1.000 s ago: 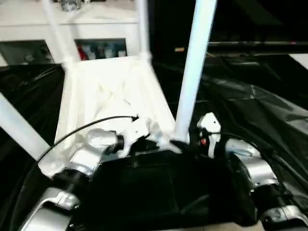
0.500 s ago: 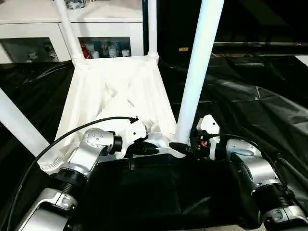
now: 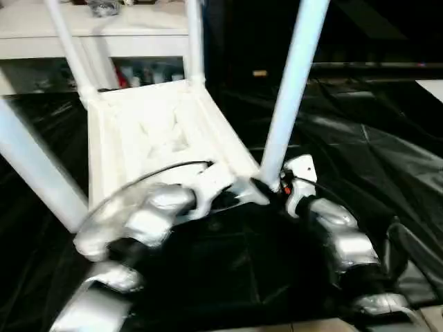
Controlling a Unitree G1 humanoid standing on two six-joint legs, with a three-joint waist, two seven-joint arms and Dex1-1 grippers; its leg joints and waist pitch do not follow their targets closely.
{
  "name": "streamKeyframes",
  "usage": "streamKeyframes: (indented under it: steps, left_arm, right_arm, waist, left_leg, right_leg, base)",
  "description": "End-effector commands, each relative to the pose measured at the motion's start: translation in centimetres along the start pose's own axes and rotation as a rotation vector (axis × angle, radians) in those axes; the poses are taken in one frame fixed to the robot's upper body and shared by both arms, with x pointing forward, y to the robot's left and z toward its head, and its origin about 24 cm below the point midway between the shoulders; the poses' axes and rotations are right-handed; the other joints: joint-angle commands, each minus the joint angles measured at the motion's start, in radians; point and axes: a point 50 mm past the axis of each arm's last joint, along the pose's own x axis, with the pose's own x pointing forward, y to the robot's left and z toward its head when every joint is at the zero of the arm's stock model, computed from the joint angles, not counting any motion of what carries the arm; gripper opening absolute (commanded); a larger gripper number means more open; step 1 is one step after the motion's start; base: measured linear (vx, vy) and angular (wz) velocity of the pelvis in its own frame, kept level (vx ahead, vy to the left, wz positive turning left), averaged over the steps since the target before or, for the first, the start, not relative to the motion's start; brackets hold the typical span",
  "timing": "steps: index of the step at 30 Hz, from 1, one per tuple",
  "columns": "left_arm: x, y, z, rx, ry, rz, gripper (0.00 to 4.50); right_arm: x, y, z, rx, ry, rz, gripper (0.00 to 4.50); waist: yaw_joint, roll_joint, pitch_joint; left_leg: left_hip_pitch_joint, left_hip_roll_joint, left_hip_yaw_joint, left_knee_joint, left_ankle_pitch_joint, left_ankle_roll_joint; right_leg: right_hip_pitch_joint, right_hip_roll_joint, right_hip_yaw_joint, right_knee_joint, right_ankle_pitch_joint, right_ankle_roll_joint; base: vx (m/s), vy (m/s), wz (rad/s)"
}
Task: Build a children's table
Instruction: Rotate leg to tighten
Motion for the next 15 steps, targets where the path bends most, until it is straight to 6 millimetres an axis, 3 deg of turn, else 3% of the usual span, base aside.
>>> streamKeyframes:
  steps: [1,6,8,12,15]
  left_arm:
    - [1.9,-1.9,0.6,-0.061,-0.037,-0.012,0.0]
    - [1.6,-1.6,0.5,-0.026,-0.041,-0.015,0.0]
    - [1.2,-1.5,0.2,-0.016,-0.042,-0.025,0.0]
    - [-0.3,-0.9,-0.5,0.005,-0.064,-0.072,0.0]
    - [-1.1,-0.7,-0.8,0.016,-0.076,-0.106,0.0]
  right_arm:
    - [0.8,2.8,-1.7,0.008,0.084,0.049,2.67]
    - [1.1,3.9,-0.9,-0.005,0.033,0.118,2.67]
    - [1.1,3.9,-0.6,0.016,0.007,0.138,3.37]
    - [0.5,3.1,0.1,-0.011,-0.021,0.218,3.71]
    - [0.0,2.5,0.4,-0.05,-0.017,0.28,3.71]
  waist:
    - [-0.002,-0.023,-0.042]
    - [0.001,-0.021,-0.045]
    - [0.002,-0.028,-0.045]
    - [0.003,-0.027,-0.045]
    - [0.002,-0.03,-0.044]
  left_leg:
    - [0.012,0.052,-0.03,-0.075,-0.276,0.009]
    - [0.004,0.05,-0.027,-0.071,-0.241,0.049]
    - [0.002,0.05,-0.027,-0.07,-0.237,0.058]
    - [-0.004,0.053,-0.03,-0.073,-0.224,0.072]
    - [-0.003,0.054,-0.028,-0.071,-0.217,0.077]
  right_leg:
    - [0.019,-0.058,0.038,-0.1,-0.377,-0.166]
    - [0.024,-0.057,0.038,-0.095,-0.28,-0.177]
    - [0.026,-0.059,0.037,-0.096,-0.285,-0.178]
    - [0.03,-0.06,0.035,-0.093,-0.287,-0.176]
    - [0.029,-0.061,0.035,-0.092,-0.281,-0.185]
  base:
    - [0.0,0.0,0.0]
    - [0.0,0.0,0.0]
    - [0.0,0.0,0.0]
    - [0.0,0.0,0.0]
    - [0.0,0.0,0.0]
